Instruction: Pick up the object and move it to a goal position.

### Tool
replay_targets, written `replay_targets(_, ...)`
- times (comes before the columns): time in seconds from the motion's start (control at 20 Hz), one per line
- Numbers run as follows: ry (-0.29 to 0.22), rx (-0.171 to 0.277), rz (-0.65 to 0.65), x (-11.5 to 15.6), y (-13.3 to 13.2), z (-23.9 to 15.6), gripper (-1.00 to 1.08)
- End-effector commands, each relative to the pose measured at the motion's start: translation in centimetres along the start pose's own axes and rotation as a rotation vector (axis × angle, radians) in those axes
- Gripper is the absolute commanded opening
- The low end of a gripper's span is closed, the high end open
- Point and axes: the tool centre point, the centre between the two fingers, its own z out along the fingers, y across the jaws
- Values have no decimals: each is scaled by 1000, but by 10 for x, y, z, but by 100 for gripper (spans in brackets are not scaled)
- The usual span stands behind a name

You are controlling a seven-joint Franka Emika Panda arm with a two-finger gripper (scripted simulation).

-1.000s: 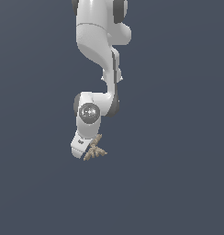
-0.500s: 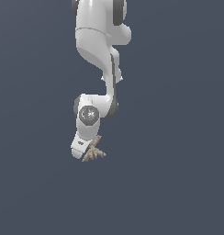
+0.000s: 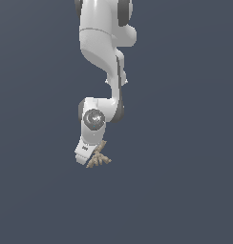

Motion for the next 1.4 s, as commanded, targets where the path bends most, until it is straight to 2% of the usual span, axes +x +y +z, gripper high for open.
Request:
replay_targets(0.0, 0, -1, -2, 10, -4, -4, -100)
replay_targets(0.3, 0, -1, -3, 54, -22, -21, -100)
replay_targets(1.05, 0, 0, -3, 216, -85, -84, -100)
replay_targets(1.35, 1, 0, -3, 256, -97, -99, -100)
